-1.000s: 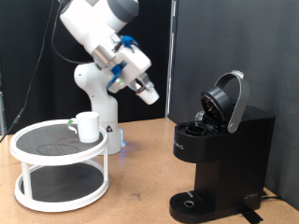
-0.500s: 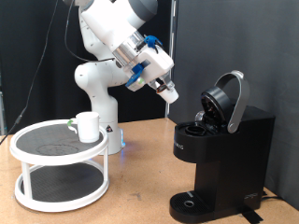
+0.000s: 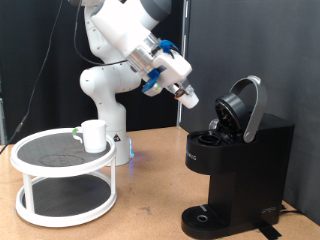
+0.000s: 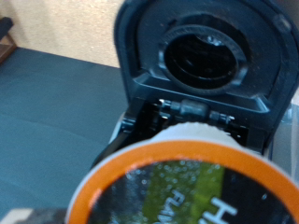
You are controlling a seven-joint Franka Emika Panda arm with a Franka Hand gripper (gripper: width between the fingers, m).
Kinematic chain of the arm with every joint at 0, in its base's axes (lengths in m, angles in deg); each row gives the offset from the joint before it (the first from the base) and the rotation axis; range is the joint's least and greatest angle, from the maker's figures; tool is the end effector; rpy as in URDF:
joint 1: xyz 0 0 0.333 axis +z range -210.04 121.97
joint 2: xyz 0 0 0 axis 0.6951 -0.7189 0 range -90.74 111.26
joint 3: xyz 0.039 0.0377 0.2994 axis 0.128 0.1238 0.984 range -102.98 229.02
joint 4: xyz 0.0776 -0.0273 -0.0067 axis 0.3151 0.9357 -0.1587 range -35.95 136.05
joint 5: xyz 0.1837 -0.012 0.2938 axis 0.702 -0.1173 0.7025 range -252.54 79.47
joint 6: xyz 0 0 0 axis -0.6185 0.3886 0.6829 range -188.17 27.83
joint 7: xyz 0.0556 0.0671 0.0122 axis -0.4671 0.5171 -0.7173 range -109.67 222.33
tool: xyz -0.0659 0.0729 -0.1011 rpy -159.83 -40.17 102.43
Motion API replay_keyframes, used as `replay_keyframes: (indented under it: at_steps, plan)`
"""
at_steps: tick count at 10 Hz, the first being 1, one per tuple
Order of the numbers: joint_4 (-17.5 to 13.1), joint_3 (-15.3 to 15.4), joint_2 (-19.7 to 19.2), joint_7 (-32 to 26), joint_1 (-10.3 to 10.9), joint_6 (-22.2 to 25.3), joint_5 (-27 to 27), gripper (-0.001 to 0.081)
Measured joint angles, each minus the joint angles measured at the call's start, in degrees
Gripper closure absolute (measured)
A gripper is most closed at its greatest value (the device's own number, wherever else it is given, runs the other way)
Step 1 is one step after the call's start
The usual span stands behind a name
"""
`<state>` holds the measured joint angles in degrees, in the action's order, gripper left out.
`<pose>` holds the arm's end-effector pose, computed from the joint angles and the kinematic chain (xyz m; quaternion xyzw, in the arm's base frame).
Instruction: Make a cup of coffee with the keurig machine
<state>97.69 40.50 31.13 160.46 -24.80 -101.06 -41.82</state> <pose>0.4313 0.0091 0.4555 -0.3700 0.8449 0.2568 0.2887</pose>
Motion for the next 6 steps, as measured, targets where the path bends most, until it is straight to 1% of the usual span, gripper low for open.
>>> replay_keyframes:
  at_steps: [1, 3, 6]
  plan:
    - [-0.07, 0.64, -0.48, 1.17, 0.01, -0.01, -0.16, 0.0418]
    - [-0.32, 1.46, -1.42, 1.77, 0.01, -0.69, -0.11, 0.0418]
    - [-0.44, 1.61, -1.69, 1.70, 0.04, -0.87, 0.31, 0.0417]
